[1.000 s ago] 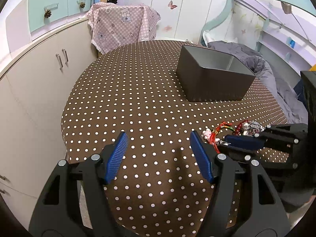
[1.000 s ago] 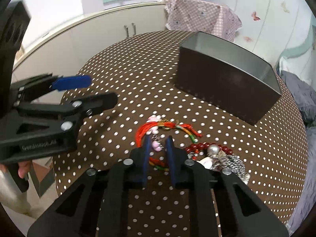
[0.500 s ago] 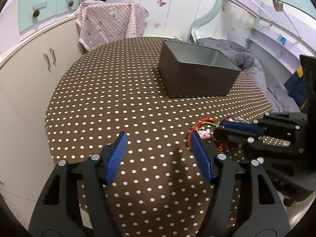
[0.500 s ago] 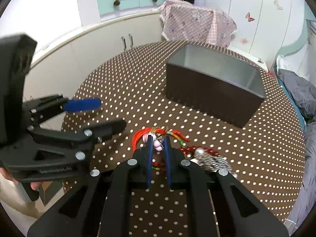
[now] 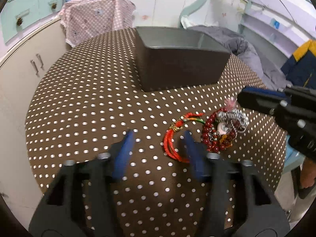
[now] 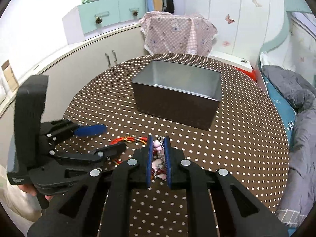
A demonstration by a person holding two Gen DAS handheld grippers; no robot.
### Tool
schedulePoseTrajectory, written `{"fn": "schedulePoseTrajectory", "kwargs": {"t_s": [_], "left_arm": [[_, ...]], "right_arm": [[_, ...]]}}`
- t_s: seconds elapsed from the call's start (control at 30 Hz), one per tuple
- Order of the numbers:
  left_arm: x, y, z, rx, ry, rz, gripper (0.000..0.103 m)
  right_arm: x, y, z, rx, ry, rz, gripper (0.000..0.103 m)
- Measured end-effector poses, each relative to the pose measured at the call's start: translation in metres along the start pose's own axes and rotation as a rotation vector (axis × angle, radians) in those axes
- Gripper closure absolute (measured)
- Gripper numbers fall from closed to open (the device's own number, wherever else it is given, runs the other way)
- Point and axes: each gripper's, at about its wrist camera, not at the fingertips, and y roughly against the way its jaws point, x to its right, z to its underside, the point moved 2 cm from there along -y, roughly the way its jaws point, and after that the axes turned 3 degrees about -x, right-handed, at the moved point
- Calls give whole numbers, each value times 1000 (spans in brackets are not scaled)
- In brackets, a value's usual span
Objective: Organize jewelry
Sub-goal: 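Grasp the red-and-yellow string bracelet with the left tool while the right holds its bracelet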
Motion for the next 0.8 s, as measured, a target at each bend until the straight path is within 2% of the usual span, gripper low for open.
{"fn": "schedulePoseTrajectory", "kwargs": {"t_s": [0.03,0.07,0.1,0.13,0.2,0.47,0.8], "left_arm": [[2,-1,0,2,-19,-37,69],[3,-1,-1,3,-29,-46,70],[3,-1,-2,-1,-32,-38,78],[2,-1,-3,-5,-25,-37,90],[-2,-2,-5,-15,-9,-37,95],[-10,7,-13,-6,30,-23,97],[-17,27,-31,72,46,-46,97]], "right_arm": [[1,0,1,-2,-8,0,93],[3,-1,1,-3,-15,5,93],[5,-1,1,-3,-23,7,93],[7,-1,1,-3,-28,6,93],[9,-1,3,-1,-37,6,93],[15,2,5,12,-52,8,93],[25,14,-1,54,-64,40,93]]}}
